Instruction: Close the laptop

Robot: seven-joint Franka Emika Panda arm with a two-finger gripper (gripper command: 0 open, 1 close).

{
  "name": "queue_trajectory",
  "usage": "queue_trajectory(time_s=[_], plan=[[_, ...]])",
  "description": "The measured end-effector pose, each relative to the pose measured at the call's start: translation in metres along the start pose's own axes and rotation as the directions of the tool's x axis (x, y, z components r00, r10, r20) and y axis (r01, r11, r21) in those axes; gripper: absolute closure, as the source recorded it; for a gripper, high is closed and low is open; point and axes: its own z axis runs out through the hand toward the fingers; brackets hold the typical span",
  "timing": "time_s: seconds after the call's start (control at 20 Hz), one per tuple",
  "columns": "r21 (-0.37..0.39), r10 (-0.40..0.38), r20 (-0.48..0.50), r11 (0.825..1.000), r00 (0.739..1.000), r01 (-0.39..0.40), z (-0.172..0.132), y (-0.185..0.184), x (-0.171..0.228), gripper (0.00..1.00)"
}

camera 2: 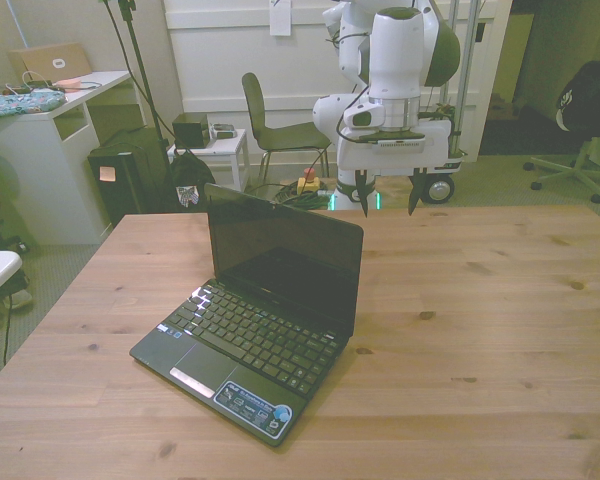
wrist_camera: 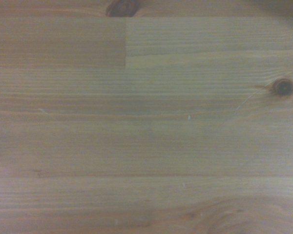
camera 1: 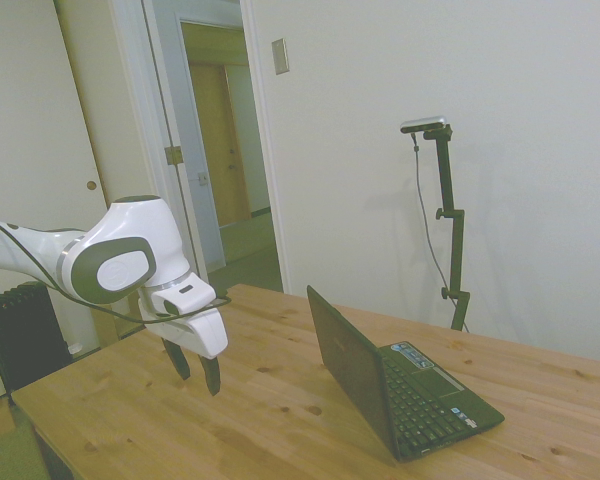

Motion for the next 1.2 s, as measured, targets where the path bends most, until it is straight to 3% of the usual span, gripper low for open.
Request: queue_trajectory(time_s=[0.15, 0.4, 0.8, 0.85, 1.05, 1.2], plan=[[-0.008, -0.002, -0.012, 1.0, 1.0, 0.002, -0.005, 0.003, 0.01, 0.0], [-0.015, 0.104, -0.048, 0.994, 0.993, -0.105, -0.034, 0.014, 0.084, 0.0], [-0.017, 0.301, -0.175, 0.951, 0.937, -0.309, -0.053, -0.002, 0.175, 0.0], [-0.014, 0.319, -0.185, 0.945, 0.929, -0.327, -0.055, -0.003, 0.18, 1.0], [-0.005, 0.389, -0.194, 0.918, 0.901, -0.397, -0.055, 0.0, 0.191, 1.0], [-0.002, 0.413, -0.195, 0.907, 0.889, -0.422, -0.054, 0.003, 0.196, 1.0]])
